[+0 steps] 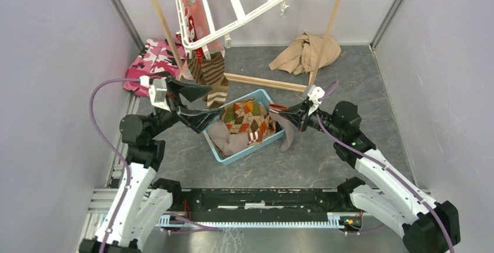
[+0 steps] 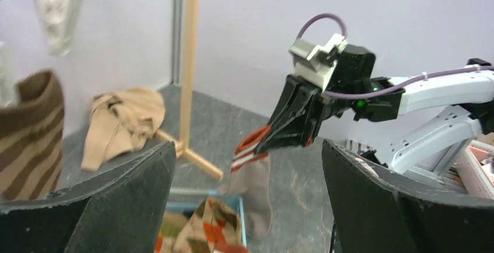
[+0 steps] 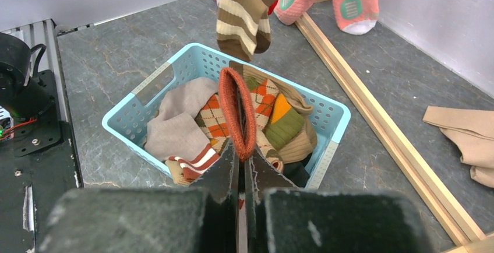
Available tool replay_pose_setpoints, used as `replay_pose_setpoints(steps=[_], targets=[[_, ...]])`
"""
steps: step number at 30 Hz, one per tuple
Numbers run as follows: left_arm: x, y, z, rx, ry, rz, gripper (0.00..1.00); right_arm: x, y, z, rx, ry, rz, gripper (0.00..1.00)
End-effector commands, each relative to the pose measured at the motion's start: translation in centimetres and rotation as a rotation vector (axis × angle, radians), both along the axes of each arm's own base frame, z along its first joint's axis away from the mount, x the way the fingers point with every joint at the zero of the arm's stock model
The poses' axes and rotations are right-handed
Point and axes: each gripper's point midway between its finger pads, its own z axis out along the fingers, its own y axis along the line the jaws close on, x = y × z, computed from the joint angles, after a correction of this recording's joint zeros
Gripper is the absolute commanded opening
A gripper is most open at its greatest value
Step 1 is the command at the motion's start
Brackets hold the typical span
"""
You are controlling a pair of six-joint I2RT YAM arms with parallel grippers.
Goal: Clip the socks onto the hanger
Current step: Rotate the hanger at the clothesline.
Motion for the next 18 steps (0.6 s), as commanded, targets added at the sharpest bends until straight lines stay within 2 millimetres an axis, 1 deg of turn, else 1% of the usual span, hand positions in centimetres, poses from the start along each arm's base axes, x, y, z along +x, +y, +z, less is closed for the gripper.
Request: replay_pose_setpoints(steps=[1,2,3,5,7,9,12,14,18], targets=[[0.9,-3.1,3.2,-0.098,-0.175,-0.035,1.0,0.3,0.6,4.0,0.057,-0.099,0.008,0.01],[1.1,-4.4,3.6,-0.093,-0.195,-0.046,1.0,0.4,0.6,4.1,0.056,-0.101,0.004,0.0],[1.5,-5.6,3.5,-0.089,-0.197,-0.051,1.0,0.5,0.6,4.1,0.055,-0.102,0.004,0.0],[2.8,-7.3,3.7,-0.086,-0.22,-0.016,1.0,0.6,0.7,3.9,0.05,-0.101,0.004,0.0],[4.8,-8.5,3.5,-0.077,-0.225,0.045,1.0,0.8,0.8,3.8,0.046,-0.1,0.006,0.0],[6.9,-9.3,3.4,-0.079,-0.224,0.111,1.0,0.8,0.9,3.7,0.045,-0.099,0.008,0.0],[9.8,-9.5,2.9,-0.069,-0.237,0.203,1.0,0.6,0.6,3.8,0.042,-0.106,-0.001,0.0],[11.1,-9.4,2.7,-0.063,-0.249,0.252,1.0,0.4,0.2,3.9,0.042,-0.108,-0.015,0.0],[12.7,-9.1,3.2,-0.096,-0.298,0.324,1.0,0.2,-0.3,4.5,0.034,-0.153,-0.034,0.0]])
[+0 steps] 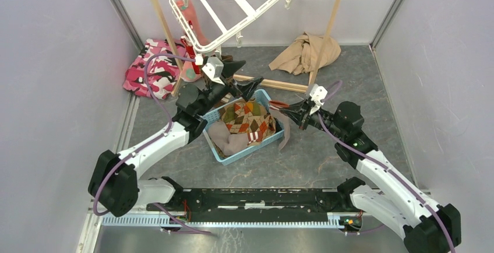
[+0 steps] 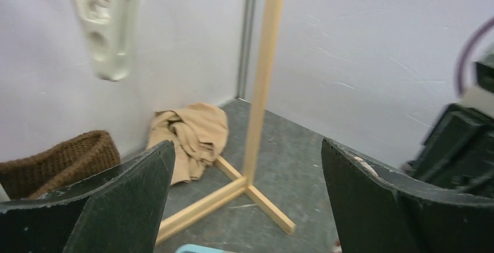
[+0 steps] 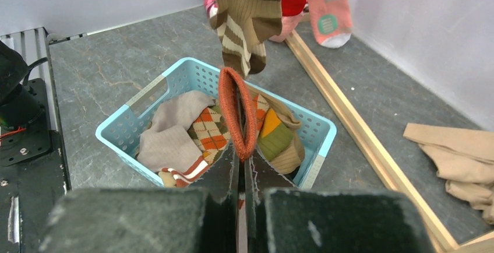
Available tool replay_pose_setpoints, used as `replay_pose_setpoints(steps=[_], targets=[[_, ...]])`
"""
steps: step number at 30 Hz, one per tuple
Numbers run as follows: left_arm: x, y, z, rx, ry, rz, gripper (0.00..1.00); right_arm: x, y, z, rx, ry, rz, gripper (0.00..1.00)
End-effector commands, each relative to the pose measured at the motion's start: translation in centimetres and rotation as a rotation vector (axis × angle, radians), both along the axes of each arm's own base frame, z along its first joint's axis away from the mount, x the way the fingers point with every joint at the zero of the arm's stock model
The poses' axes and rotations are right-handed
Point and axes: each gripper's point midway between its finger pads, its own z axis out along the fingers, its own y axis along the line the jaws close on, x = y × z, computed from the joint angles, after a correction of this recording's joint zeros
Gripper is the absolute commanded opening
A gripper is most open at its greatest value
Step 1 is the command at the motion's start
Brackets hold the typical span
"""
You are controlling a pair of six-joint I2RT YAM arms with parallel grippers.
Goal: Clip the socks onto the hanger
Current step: Rotate the hanger at the clothesline, then open the clamp at the hanger.
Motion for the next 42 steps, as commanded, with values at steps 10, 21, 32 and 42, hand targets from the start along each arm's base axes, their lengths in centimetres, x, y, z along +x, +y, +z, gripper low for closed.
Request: replay_pose_setpoints(steps=[10,21,32,42], targets=[[3.6,4.5,6.9,-0.105,-0.247,0.287,1.0,-0.5,-0.9,3.1,0.024,-0.119,-0.032,0.0],[3.0,7.1,8.6,-0.181,-0.246,0.183,0.93,-0.6,-0.8,3.0,0.027,-0.118,-0.023,0.0],[1.3,7.8,9.2,-0.151,-0.215,0.129,0.86,-0.5,-0.6,2.8,0.027,-0.113,-0.016,0.0],[2.8,10.0,8.8,-0.161,-0.094,0.095,0.85,-0.5,-0.6,3.0,0.029,-0.114,-0.014,0.0]])
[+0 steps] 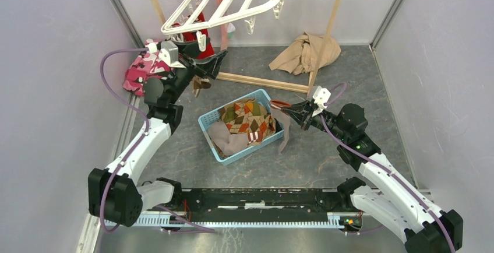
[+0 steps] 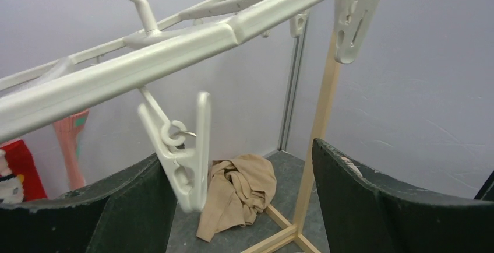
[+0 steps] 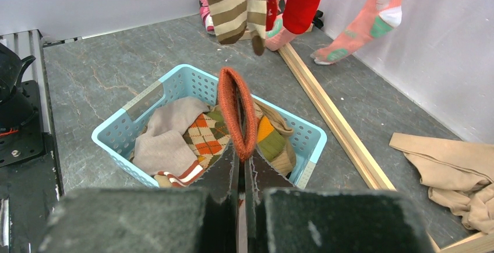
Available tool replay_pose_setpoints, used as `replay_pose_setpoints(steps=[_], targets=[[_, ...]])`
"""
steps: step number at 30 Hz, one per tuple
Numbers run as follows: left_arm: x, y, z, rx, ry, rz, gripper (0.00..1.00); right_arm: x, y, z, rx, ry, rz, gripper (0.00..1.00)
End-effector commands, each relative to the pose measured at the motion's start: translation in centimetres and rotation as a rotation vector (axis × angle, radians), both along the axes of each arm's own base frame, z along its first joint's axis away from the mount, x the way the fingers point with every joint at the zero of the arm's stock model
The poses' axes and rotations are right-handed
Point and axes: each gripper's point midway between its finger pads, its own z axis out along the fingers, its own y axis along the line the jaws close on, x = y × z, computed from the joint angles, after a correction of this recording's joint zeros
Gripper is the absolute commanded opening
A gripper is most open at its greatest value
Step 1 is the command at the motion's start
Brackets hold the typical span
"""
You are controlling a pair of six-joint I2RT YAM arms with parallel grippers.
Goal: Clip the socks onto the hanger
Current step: Open the clamp at the hanger.
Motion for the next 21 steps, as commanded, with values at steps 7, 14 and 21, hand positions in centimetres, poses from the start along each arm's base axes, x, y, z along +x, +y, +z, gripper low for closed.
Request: replay_pose_setpoints(steps=[7,14,21], targets=[[0.3,0.0,0.8,-0.051,0.112,-0.17,0.84,0.1,0.1,1.3,0.018,-0.038,0.002,0.0],[0.7,0.2,0.8,-0.01,0.076,-0.162,0.82,0.2,0.1,1.2,0.016,-0.037,-0.001,0.0],[1.3,0.5,0.8,0.048,0.011,-0.117,0.82,0.2,0.1,1.2,0.014,-0.037,-0.002,0.0]])
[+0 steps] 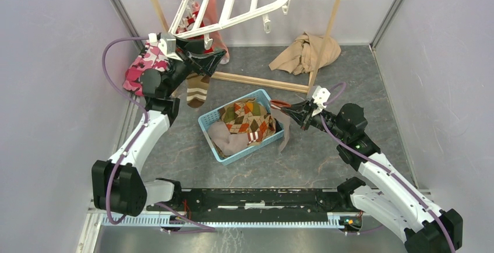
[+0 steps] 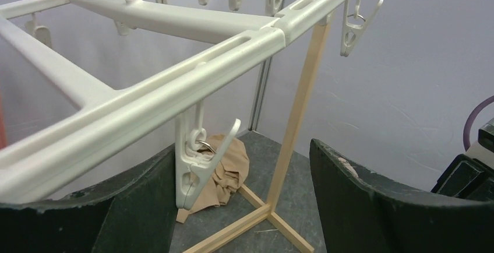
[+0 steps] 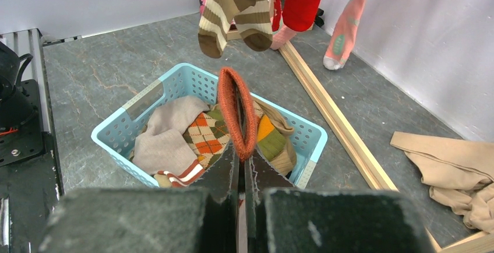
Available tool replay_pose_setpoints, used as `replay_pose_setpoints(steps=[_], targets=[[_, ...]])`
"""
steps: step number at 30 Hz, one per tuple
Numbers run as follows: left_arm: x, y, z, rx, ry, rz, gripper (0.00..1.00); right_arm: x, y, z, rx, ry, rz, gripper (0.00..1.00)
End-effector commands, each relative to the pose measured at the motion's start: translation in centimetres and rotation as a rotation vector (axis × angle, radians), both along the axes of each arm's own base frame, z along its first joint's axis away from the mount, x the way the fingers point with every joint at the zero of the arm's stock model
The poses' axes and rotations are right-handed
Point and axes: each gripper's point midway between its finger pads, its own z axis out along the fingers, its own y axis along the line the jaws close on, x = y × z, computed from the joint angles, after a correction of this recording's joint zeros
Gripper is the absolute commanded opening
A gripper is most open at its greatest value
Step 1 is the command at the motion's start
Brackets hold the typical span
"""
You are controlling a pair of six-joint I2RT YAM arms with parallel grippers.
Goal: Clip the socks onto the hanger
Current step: Open the clamp at the hanger.
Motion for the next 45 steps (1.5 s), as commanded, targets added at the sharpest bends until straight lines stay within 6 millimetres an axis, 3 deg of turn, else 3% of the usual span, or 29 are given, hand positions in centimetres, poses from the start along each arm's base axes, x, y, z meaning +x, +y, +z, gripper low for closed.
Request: replay_pose_setpoints(steps=[1,11,23,45], targets=[[-0.1,0.1,2.3,0.038,-0.124,0.016,0.82,0.2,0.1,1.3,0.016,-0.042,-0.002,0.01],[0.8,-0.1,3.2,-0.012,-0.163,-0.003,0.77,0.3,0.1,1.1,0.013,-0.038,-0.004,0.0],[0.4,0.2,3.9,-0.031,-0.186,0.015,0.7,0.3,0.1,1.0,0.012,-0.036,-0.003,0.0],[0.9,2.3,3.6,-0.092,-0.135,0.023,0.7,0.2,0.0,1.1,0.01,-0.04,-0.003,0.0]])
